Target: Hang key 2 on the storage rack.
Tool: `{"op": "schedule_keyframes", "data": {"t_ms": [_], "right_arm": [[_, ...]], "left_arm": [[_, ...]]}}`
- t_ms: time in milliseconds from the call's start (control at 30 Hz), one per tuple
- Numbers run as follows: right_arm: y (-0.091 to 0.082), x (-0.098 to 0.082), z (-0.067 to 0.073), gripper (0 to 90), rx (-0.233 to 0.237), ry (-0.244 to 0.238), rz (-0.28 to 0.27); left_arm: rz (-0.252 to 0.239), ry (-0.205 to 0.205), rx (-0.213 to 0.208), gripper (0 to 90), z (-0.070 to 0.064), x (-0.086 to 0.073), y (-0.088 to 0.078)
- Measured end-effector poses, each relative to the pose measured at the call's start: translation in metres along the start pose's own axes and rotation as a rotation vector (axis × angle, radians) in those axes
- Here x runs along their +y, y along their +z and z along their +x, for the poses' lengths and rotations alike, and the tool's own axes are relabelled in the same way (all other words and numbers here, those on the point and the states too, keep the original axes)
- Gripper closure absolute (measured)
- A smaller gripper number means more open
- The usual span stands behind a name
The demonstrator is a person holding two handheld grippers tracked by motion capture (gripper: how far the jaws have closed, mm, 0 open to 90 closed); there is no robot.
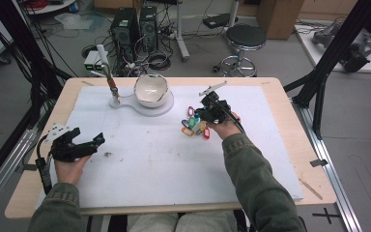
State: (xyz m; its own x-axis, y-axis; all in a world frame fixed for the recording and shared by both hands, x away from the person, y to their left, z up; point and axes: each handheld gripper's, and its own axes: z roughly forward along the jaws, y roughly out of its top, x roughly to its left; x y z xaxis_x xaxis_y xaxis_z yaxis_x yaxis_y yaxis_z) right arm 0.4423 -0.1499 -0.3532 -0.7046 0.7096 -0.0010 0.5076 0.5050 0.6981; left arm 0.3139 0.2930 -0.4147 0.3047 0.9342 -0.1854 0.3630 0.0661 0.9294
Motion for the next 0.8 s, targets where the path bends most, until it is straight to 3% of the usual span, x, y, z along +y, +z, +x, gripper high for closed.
{"op": "schedule_keyframes", "data": {"t_ms": [667,800], "right_arm": [[-0.053,-0.001,-0.015,82.3,0.052,0.093,-0.129],[-0.062,0.001,-0.015,82.4,0.049,0.085,-0.147]], "left_arm": [[0.001,0.000,-0.004,1.7,-0.001,0.000,0.001],[0.000,0.000,-0.004,1.7,-0.001,0.001,0.002]]}}
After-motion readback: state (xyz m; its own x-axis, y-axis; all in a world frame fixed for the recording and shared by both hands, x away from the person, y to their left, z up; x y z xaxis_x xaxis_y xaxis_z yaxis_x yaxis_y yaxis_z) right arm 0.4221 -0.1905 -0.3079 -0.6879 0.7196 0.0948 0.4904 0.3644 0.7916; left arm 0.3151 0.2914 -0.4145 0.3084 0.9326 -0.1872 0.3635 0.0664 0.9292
